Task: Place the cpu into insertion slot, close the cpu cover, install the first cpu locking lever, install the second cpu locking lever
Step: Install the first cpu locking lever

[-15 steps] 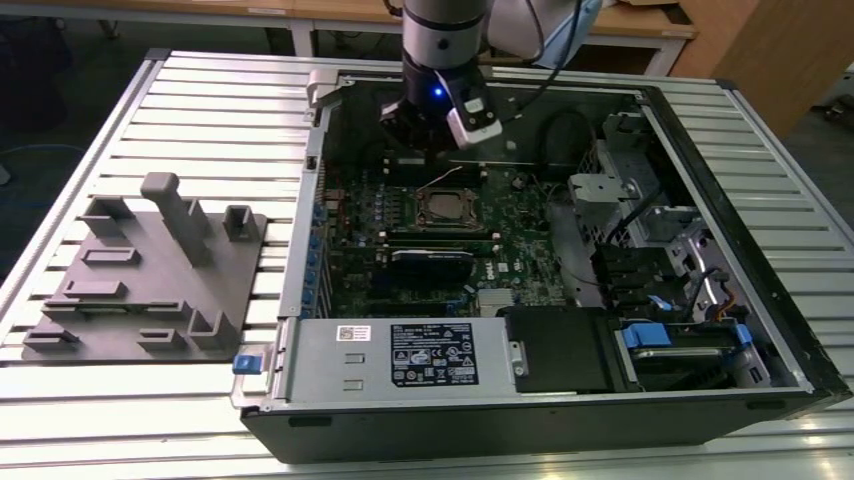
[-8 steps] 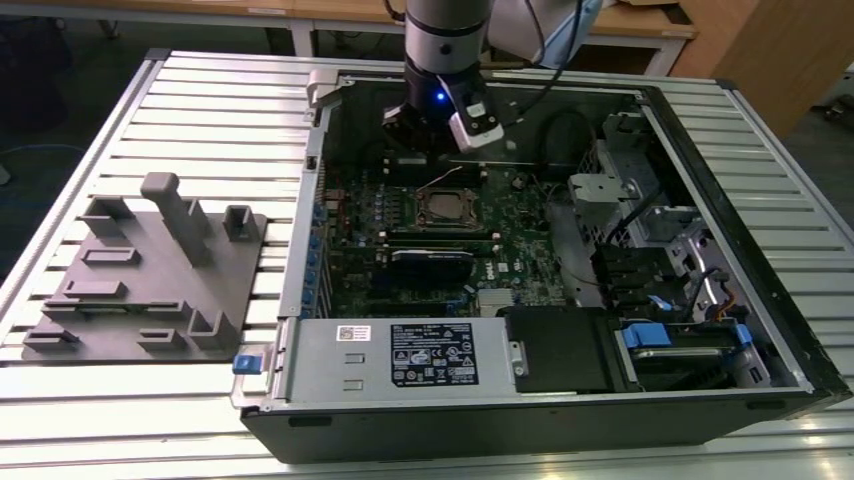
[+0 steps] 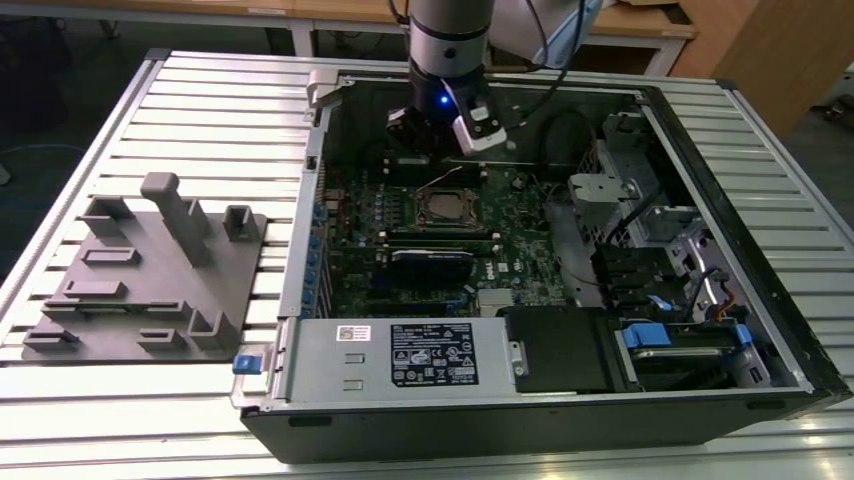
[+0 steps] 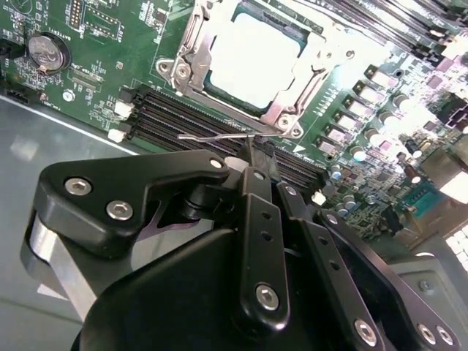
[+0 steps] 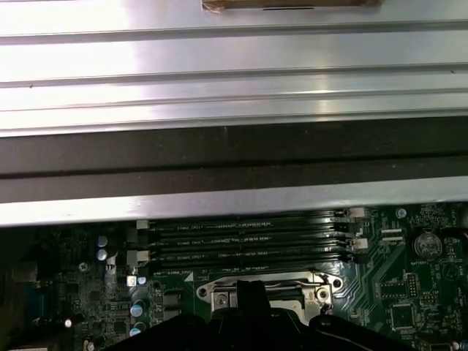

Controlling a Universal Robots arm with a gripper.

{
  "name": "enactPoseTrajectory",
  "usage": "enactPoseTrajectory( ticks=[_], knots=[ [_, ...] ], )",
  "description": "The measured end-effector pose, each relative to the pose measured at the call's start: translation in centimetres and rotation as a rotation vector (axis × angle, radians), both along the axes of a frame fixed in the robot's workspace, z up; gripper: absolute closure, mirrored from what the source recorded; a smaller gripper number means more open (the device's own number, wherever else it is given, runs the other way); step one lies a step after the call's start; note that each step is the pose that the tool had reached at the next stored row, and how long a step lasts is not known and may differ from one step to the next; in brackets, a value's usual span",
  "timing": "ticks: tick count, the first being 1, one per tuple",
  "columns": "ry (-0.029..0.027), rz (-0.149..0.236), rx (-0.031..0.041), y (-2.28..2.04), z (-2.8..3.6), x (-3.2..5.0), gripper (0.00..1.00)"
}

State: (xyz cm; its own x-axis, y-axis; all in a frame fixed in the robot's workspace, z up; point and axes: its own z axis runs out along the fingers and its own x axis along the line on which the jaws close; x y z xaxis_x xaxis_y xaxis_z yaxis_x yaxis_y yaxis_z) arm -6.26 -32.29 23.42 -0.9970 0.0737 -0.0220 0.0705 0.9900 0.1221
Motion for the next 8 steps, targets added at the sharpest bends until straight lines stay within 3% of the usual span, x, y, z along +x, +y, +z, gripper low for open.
enactPoseTrajectory(
  ticks=[8],
  knots=[
    [0.0,0.0,-0.0001,0.07,-0.51,0.31,0.9]
  ],
)
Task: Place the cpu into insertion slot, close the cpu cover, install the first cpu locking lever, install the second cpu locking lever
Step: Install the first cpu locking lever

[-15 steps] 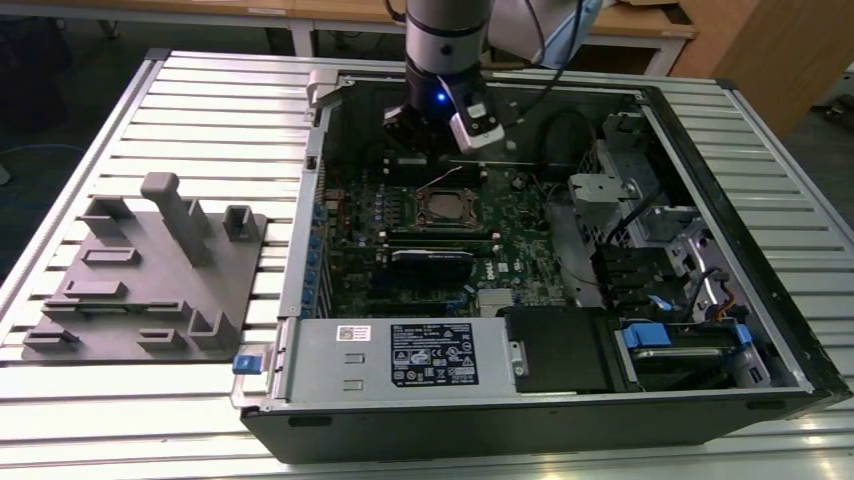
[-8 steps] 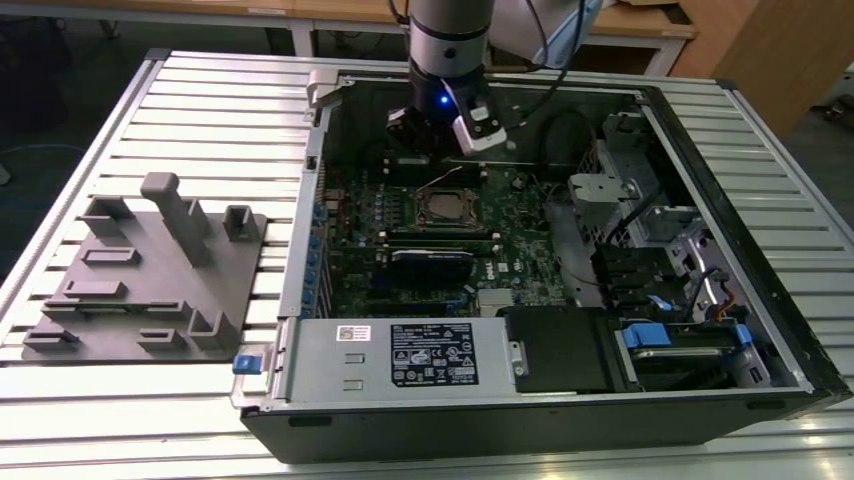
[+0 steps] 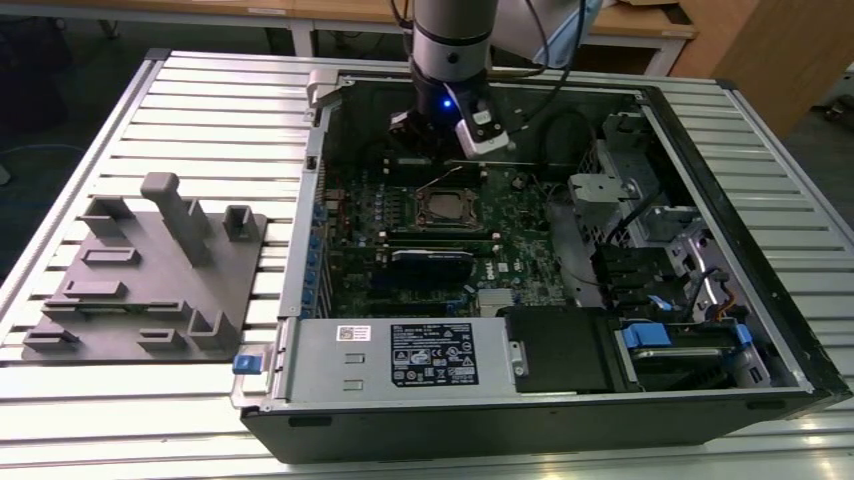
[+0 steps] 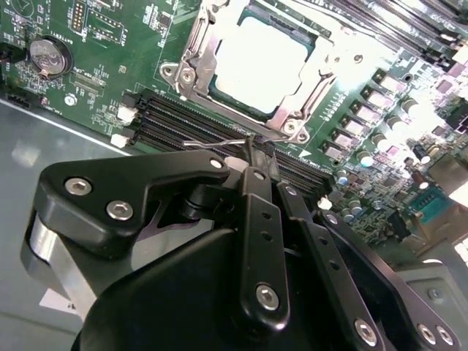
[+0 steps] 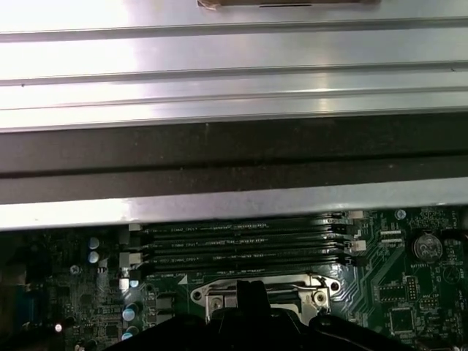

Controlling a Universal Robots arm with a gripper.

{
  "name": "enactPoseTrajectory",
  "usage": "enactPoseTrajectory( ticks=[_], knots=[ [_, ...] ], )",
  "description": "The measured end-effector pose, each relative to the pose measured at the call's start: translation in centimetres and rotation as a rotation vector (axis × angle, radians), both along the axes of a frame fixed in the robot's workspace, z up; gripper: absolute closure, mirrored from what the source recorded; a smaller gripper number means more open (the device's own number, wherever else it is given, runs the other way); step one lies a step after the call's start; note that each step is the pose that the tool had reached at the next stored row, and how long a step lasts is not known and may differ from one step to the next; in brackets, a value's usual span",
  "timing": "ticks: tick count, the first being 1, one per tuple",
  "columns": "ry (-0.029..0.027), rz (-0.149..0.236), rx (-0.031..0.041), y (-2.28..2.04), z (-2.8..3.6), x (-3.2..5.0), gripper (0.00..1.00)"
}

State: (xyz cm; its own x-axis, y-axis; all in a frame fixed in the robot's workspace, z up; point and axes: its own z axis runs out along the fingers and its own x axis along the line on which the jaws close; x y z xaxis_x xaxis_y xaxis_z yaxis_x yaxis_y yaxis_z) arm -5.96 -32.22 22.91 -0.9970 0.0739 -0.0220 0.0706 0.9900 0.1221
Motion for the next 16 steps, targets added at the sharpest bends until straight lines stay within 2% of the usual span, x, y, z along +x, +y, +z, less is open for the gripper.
enactPoseTrajectory(
  ticks=[7,16],
  knots=[
    [-0.0001,0.0,0.0002,0.28,-0.39,0.02,0.9],
    [0.0,0.0,-0.0001,0.46,-0.48,0.3,0.9]
  ],
)
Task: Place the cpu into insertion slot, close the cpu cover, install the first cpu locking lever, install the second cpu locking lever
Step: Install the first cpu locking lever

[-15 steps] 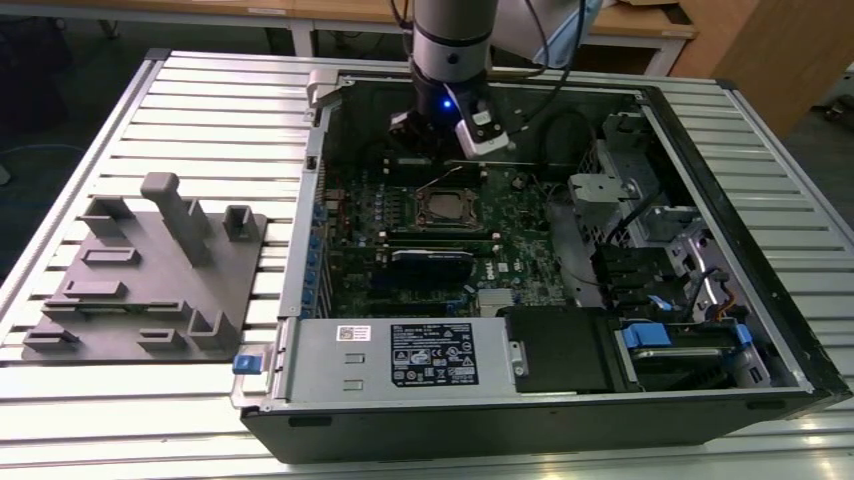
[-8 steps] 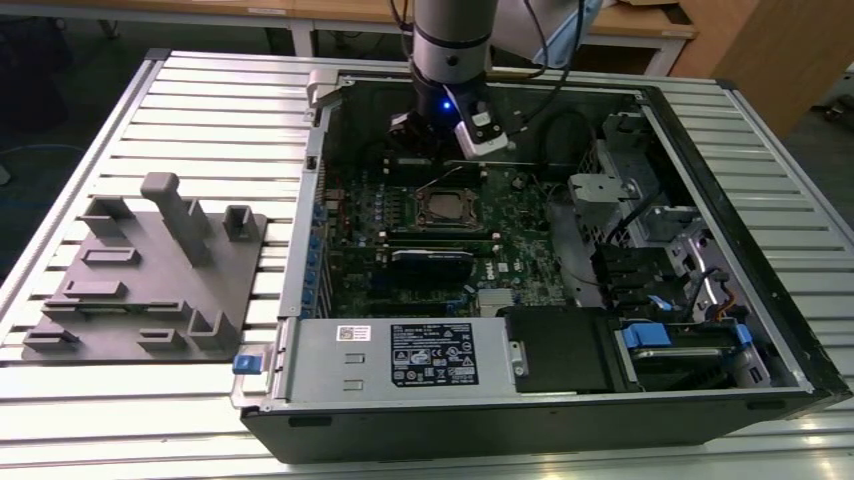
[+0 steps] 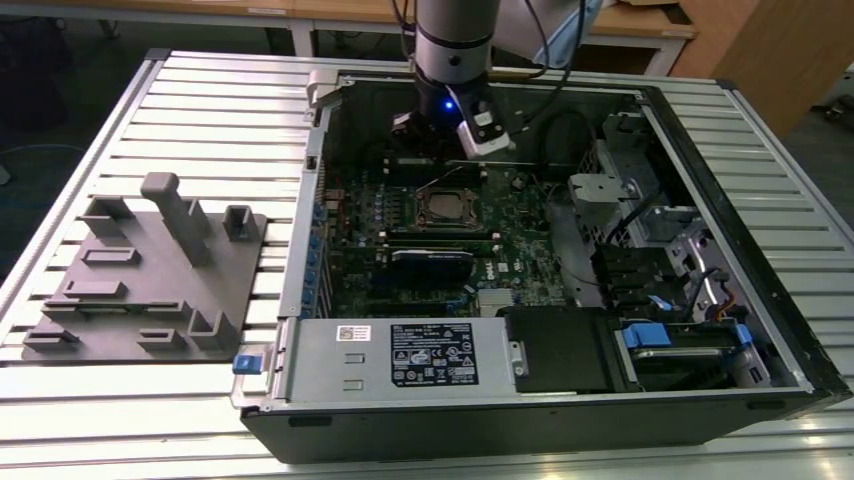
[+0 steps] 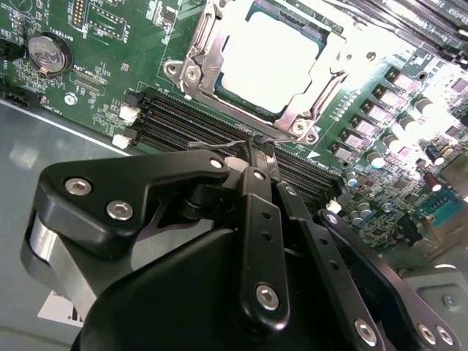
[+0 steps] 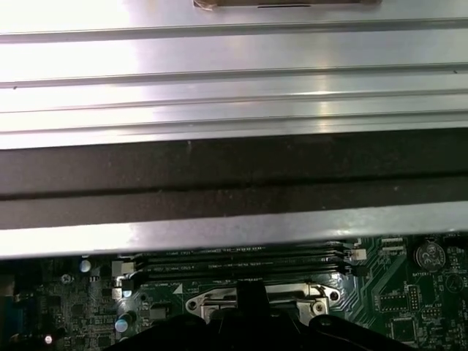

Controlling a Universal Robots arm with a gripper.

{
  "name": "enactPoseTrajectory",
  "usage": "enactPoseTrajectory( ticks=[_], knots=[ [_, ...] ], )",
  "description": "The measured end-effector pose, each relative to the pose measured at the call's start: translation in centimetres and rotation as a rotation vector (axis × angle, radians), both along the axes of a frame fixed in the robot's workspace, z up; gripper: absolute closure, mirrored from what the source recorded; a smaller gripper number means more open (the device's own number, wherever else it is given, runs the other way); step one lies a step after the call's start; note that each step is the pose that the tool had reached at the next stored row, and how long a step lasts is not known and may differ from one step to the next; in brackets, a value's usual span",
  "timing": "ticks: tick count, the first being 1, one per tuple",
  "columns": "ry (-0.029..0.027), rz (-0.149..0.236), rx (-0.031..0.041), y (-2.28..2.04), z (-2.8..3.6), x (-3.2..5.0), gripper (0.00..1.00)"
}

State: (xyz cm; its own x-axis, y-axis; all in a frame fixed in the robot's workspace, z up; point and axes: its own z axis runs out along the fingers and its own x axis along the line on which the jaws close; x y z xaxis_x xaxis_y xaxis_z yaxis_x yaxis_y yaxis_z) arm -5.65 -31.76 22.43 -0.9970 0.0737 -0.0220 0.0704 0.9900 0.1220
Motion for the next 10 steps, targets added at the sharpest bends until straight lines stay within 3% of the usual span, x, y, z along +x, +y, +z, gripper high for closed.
enactPoseTrajectory(
  ticks=[10],
  knots=[
    [0.0,0.0,0.0,0.13,-0.13,0.33,0.9]
  ],
)
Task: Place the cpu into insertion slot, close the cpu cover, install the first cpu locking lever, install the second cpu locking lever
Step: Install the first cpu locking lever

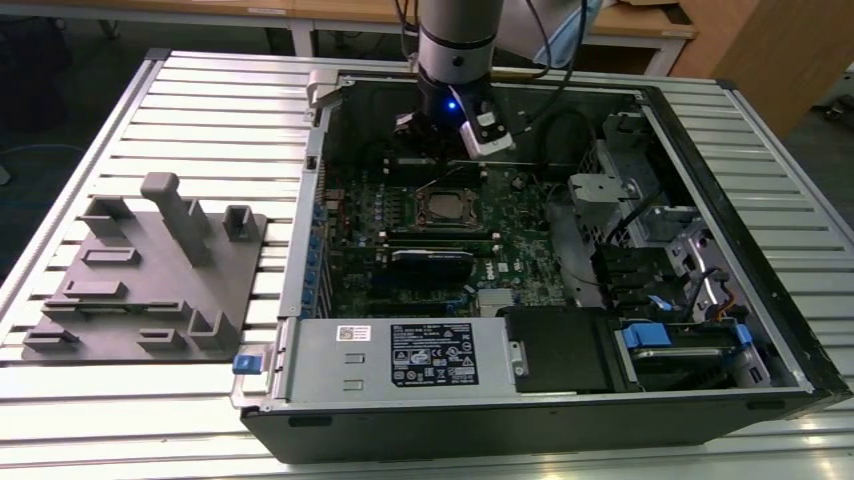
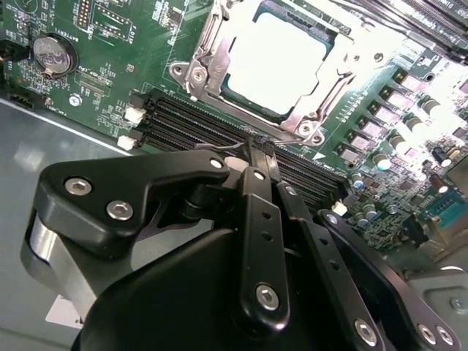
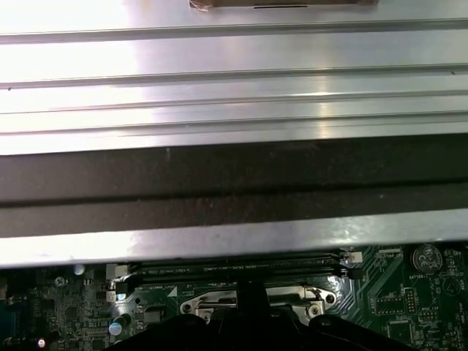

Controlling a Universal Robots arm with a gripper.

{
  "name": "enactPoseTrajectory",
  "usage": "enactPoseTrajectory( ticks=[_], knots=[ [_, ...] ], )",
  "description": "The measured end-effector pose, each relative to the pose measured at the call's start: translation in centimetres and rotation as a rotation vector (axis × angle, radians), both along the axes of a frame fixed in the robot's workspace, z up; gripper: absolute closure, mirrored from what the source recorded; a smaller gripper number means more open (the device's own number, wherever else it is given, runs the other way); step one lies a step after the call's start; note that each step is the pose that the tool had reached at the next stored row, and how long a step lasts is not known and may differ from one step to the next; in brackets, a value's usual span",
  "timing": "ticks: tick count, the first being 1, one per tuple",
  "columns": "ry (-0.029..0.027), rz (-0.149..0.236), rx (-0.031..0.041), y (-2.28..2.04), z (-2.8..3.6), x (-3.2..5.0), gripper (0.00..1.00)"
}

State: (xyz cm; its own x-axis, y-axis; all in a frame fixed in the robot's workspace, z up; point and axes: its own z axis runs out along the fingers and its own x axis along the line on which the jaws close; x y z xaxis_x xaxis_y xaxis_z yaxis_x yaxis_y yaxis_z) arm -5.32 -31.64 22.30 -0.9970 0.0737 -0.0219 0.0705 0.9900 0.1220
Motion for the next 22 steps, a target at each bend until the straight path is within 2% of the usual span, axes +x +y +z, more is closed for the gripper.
enactPoseTrajectory(
  ticks=[22],
  knots=[
    [0.0,-0.001,0.0,0.32,-0.25,1.12,0.9]
  ],
)
